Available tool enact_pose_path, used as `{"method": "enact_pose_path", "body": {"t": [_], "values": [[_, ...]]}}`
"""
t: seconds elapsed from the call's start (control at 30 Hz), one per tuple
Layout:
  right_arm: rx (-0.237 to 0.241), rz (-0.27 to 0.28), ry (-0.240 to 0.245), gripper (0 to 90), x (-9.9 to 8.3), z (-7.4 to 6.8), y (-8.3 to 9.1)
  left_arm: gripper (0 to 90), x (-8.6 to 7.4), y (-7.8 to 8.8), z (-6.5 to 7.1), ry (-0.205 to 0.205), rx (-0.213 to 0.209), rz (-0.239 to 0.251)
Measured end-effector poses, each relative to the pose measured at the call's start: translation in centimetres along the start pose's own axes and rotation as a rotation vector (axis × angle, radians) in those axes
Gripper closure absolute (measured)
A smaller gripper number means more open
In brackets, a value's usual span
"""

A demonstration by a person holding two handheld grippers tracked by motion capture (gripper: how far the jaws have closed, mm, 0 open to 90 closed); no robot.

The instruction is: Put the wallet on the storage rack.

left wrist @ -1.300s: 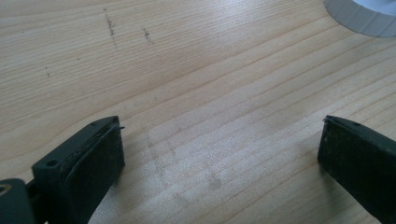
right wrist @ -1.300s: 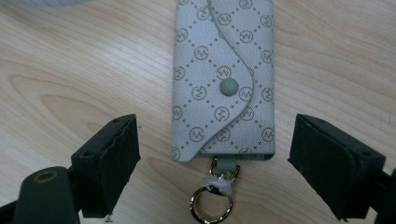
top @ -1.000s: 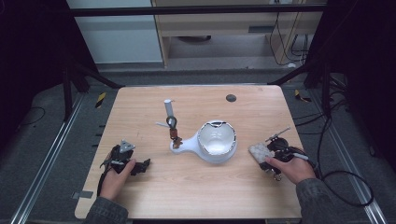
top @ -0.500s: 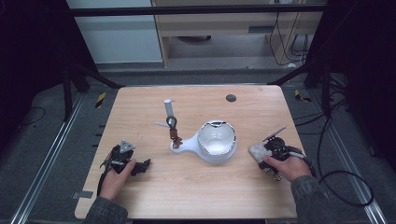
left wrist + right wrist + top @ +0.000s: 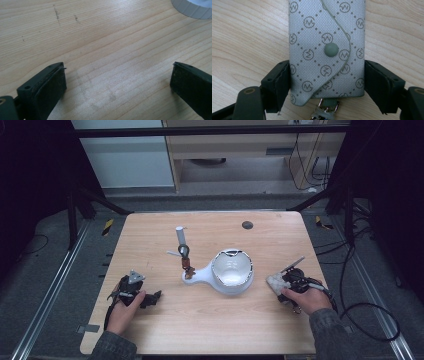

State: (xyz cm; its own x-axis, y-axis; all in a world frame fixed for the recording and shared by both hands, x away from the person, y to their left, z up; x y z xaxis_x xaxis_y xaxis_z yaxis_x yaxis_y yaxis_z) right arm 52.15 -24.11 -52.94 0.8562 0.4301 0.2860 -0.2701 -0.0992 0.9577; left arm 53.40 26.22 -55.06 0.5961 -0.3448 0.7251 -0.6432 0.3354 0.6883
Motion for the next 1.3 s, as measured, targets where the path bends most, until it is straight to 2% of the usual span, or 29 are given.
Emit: {"method": "enact_pose_path", "body": {"t": [0.27,0.43,0.53,0.63,0.67,0.93,1.3], "values": [[0.004,-0.003,0.024,28.5,0.1,0.0,0.1,0.0,0.0,0.0,0.0,-0.002,-0.002,0.000],[0.014,0.010,0.062,30.8,0.0,-0.3,0.8,0.0,0.0,0.0,0.1,-0.002,-0.002,0.000],[0.006,0.016,0.066,31.0,0.0,-0.4,1.2,0.0,0.0,0.0,0.1,-0.003,-0.002,0.000],[0.001,0.037,0.093,31.2,0.1,-0.7,2.1,0.0,0.0,0.0,0.1,-0.003,-0.003,0.000],[-0.003,0.051,0.123,31.3,0.1,-1.0,2.7,0.0,0.0,0.0,0.1,-0.003,-0.003,0.000],[-0.024,0.069,0.210,31.5,0.7,-2.7,5.1,0.0,0.0,0.0,0.0,-0.008,-0.009,-0.004],[-0.039,0.067,0.271,31.7,1.1,-3.8,6.4,0.0,0.1,-0.1,0.0,-0.010,-0.011,-0.004]]}}
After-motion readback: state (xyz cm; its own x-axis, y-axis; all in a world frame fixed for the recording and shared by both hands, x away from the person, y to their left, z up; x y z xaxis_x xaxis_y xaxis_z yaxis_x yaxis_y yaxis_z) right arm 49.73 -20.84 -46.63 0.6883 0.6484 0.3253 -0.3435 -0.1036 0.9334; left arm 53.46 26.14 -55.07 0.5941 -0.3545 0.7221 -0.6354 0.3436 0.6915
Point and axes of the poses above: each handheld gripper's, and its own axes: y roughly backward along the jaws, x roughly out of its top, z roughly to its right, the point moved 6 cm from there along -y, roughly forward along the jaws, and after that the axes turned 1 degree about z, right-handed, at the moved point
